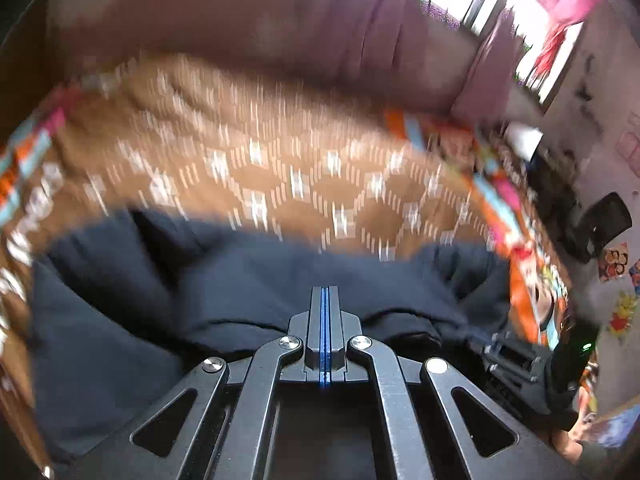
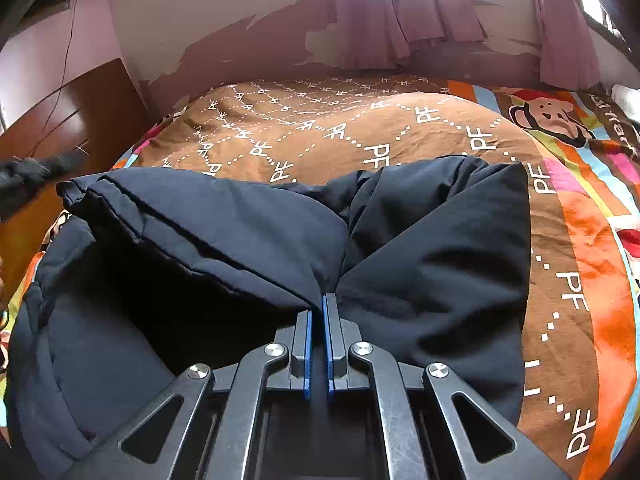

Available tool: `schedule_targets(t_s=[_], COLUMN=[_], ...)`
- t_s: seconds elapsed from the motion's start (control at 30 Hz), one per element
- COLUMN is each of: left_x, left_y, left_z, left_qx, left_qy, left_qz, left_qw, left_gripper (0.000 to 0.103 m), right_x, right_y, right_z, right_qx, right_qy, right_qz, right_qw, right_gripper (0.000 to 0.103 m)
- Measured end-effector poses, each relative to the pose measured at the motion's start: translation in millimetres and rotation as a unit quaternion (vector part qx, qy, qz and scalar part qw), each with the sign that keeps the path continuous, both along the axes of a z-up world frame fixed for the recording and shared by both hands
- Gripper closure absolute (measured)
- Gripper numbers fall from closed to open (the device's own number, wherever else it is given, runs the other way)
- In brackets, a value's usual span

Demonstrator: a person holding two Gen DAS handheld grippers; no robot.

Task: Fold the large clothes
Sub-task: 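Lift the hem with both tools and fold it over toward the collar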

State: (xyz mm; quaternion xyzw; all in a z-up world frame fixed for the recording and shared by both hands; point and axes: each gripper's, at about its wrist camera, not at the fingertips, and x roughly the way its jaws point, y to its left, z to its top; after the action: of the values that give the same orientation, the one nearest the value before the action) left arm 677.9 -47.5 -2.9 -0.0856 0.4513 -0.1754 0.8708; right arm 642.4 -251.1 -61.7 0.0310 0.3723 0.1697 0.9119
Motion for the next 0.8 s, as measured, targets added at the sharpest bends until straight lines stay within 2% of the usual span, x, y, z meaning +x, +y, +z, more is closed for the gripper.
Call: schedule_targets(t_s=[0.07, 0.2, 0.3, 0.33, 0.37, 0.47, 0.53, 0.57, 0.63, 0.67, 0.73, 0.8], left_x=[6, 10, 8, 8, 9, 14, 13, 13, 12, 12, 16, 17], left_y=[-3, 7, 14, 14, 14, 12, 12, 13, 15, 17, 17, 14], left_z=[-16, -33, -37, -36, -35, -35, -38, -41, -45, -46, -45, -45], left_qx=[0.018, 0.017, 0.017, 0.019, 0.023, 0.036, 0.041, 0.043, 0.038, 0.031, 0.034, 0.044], left_qy=[0.028, 0.054, 0.054, 0.052, 0.050, 0.049, 0.052, 0.055, 0.059, 0.064, 0.073, 0.074], left_qz=[0.014, 0.027, 0.024, 0.020, 0.016, 0.011, 0.010, 0.009, 0.010, 0.012, 0.014, 0.017], left_qw=[0.9993, 0.9980, 0.9981, 0.9983, 0.9984, 0.9981, 0.9977, 0.9975, 0.9975, 0.9974, 0.9967, 0.9961], left_gripper=[0.103, 0.103, 0.103, 0.103, 0.103, 0.103, 0.103, 0.103, 0.103, 0.103, 0.103, 0.103], right_x=[1, 3, -1, -1, 0, 5, 8, 10, 17, 16, 13, 12], right_y=[1, 4, 0, 0, 1, 7, 12, 15, 25, 25, 20, 14], right_z=[-1, 2, 16, 22, 26, 45, 55, 58, 56, 59, 66, 75], right_qx=[-0.001, -0.007, -0.007, -0.021, -0.035, -0.052, -0.059, -0.067, -0.085, -0.076, -0.052, -0.031], right_qy=[0.005, 0.011, -0.006, -0.012, -0.014, -0.037, -0.032, -0.019, 0.047, 0.054, 0.045, 0.016], right_qz=[0.002, 0.010, 0.011, 0.008, 0.005, -0.001, -0.005, -0.002, 0.041, 0.052, 0.036, 0.015], right_qw=[1.000, 1.000, 1.000, 1.000, 0.999, 0.998, 0.998, 0.998, 0.994, 0.994, 0.997, 0.999], right_gripper=[0.097, 0.096, 0.078, 0.069, 0.067, 0.067, 0.067, 0.067, 0.067, 0.067, 0.067, 0.067])
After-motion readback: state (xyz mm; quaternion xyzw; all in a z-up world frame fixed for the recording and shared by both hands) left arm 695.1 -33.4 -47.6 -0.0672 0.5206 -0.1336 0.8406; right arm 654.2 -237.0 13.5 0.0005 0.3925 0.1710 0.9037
